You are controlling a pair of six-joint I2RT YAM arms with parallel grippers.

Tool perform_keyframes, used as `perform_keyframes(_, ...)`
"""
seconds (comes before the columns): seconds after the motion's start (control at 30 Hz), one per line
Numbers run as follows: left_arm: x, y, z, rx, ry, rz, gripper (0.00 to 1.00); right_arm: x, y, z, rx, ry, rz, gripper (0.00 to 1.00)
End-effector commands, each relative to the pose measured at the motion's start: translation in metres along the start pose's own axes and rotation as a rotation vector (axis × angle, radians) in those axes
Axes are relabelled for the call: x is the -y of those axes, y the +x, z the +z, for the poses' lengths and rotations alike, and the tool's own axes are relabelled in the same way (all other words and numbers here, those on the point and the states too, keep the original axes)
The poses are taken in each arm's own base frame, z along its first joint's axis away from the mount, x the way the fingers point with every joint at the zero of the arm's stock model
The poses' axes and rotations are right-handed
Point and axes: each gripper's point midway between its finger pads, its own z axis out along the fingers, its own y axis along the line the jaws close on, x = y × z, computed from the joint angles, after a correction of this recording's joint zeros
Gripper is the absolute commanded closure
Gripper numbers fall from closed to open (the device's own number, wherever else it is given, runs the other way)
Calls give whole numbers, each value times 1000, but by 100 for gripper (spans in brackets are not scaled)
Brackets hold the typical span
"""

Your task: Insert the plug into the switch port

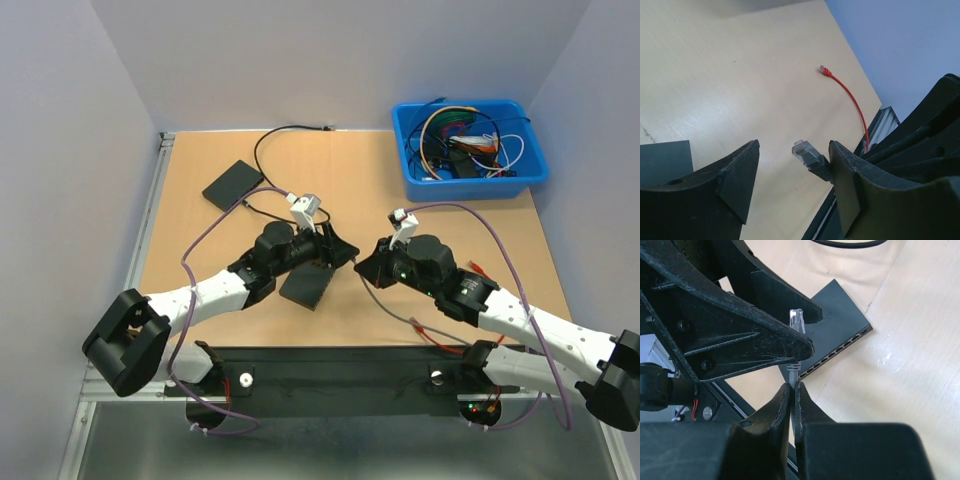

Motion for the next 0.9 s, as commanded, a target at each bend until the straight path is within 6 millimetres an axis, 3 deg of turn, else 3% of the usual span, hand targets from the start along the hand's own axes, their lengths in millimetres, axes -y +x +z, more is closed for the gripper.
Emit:
perform_keyframes(0.0, 17, -23, 3, 84, 50, 4, 36, -20, -15, -4, 51, -79, 6, 100)
perform_keyframes(0.07, 17, -26, 2, 102, 45, -5, 40, -24, -16, -3, 59, -103, 9, 100)
perform_keyframes(0.27, 19, -35, -4, 150, 35, -23, 41, -23, -9, -2, 49, -114, 23, 100)
perform_keyframes(0.5, 21, -40, -7, 170, 33, -37, 34, -22, -10, -2, 54, -110, 23, 100)
perform_keyframes(0.6, 23, -42, -9, 174, 40, -39, 38, -22, -11, -2, 58, -113, 23, 100)
perform_keyframes(0.7, 24, -41, -9, 171, 46, -35, 51, -22, -10, -2, 59, -114, 26, 99)
perform_keyframes(0.87, 27, -39, -8, 155, 66, -28, 64, -21, -11, -1, 66, -108, 31, 100)
